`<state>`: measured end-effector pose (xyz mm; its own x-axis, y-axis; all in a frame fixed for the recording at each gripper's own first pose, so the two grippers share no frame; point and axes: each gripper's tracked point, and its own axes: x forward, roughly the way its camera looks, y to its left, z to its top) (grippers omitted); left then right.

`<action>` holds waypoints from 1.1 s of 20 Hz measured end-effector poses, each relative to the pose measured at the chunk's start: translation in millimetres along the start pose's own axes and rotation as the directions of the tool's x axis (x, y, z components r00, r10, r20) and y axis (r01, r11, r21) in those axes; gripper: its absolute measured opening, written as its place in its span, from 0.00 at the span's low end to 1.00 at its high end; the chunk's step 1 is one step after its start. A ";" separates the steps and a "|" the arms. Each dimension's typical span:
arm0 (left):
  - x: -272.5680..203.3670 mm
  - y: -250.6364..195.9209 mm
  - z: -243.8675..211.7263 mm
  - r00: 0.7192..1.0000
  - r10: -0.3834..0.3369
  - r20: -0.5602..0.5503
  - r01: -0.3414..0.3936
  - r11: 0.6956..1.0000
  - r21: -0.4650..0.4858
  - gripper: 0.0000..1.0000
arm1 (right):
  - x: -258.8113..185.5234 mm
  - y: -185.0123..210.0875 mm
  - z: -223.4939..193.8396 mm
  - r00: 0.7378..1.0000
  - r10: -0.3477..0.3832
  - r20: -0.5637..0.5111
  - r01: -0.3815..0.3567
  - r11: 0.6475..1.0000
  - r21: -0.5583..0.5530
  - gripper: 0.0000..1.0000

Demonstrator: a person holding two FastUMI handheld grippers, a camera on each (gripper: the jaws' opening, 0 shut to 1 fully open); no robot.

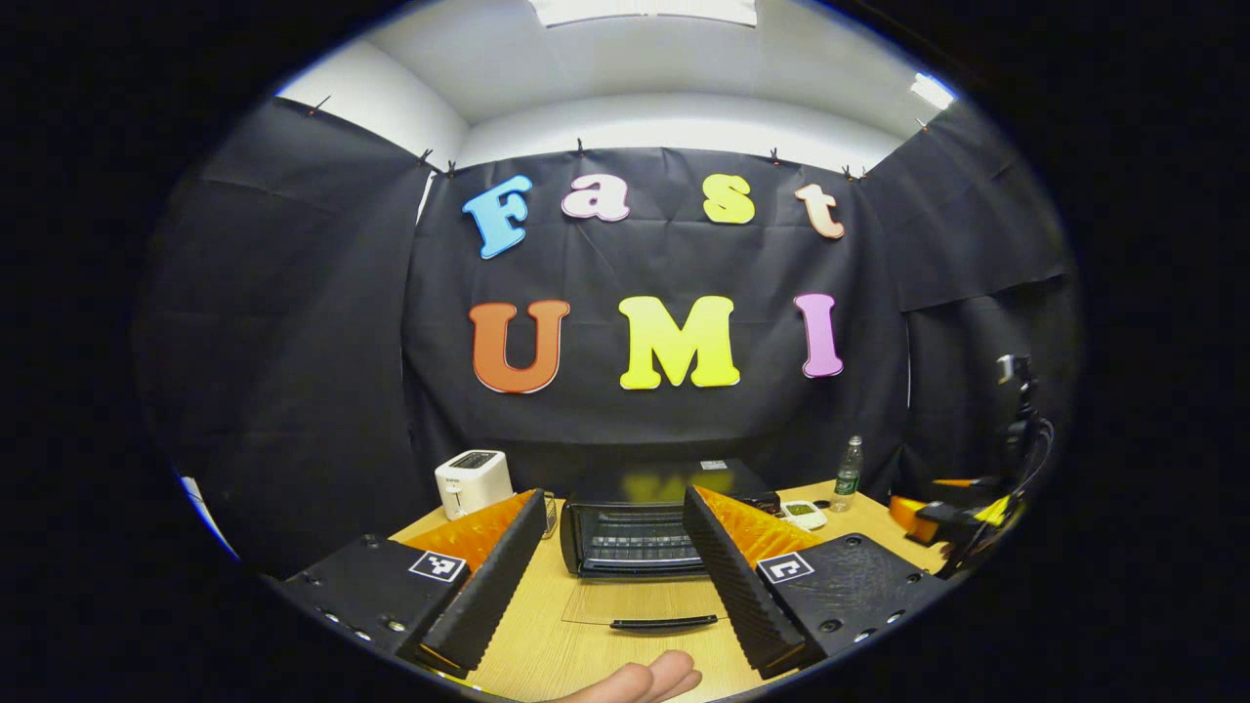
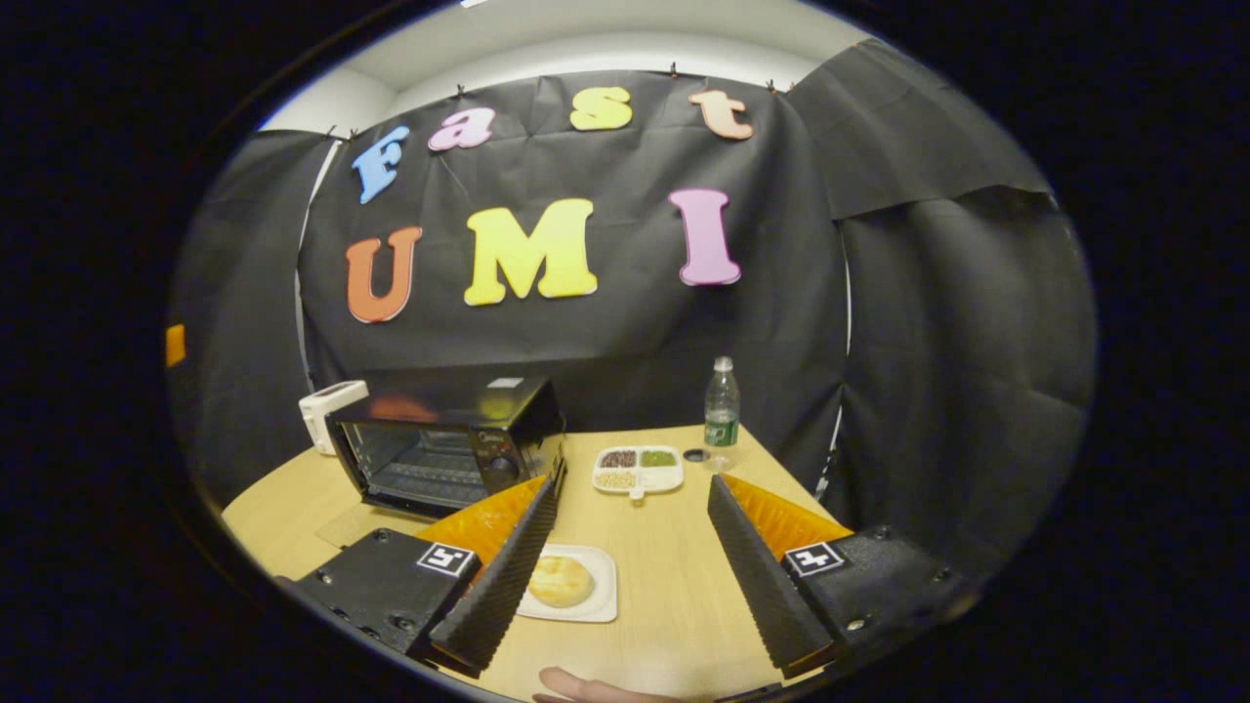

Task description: Open the electric oven with the left hand, put the food in, and close the electric oven.

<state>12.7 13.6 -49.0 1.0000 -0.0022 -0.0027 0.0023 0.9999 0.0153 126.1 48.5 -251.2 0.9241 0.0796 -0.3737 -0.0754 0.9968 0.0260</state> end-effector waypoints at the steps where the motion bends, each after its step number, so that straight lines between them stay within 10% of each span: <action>1: -8.0 -2.1 3.6 1.000 0.002 0.009 -0.002 1.000 0.000 0.93 | 11.3 7.3 -15.0 0.999 0.016 -0.029 -0.016 1.000 0.005 0.97; 10: -42.8 -20.4 12.6 0.999 -0.026 0.042 0.027 0.999 -0.036 0.93 | 78.3 62.2 -144.7 0.959 0.088 -0.269 -0.094 0.995 -0.010 0.94; 22: -36.1 6.5 -10.7 1.000 0.003 -0.014 -0.004 0.996 -0.086 0.93 | 99.2 73.3 -174.1 0.928 0.081 -0.364 -0.079 0.997 0.020 0.92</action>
<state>-23.4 20.4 -59.5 0.9999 0.0009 -0.0171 -0.0021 0.9975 -0.0707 147.1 128.7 -447.8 0.7149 0.1527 -0.6824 -0.1404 0.9873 0.0739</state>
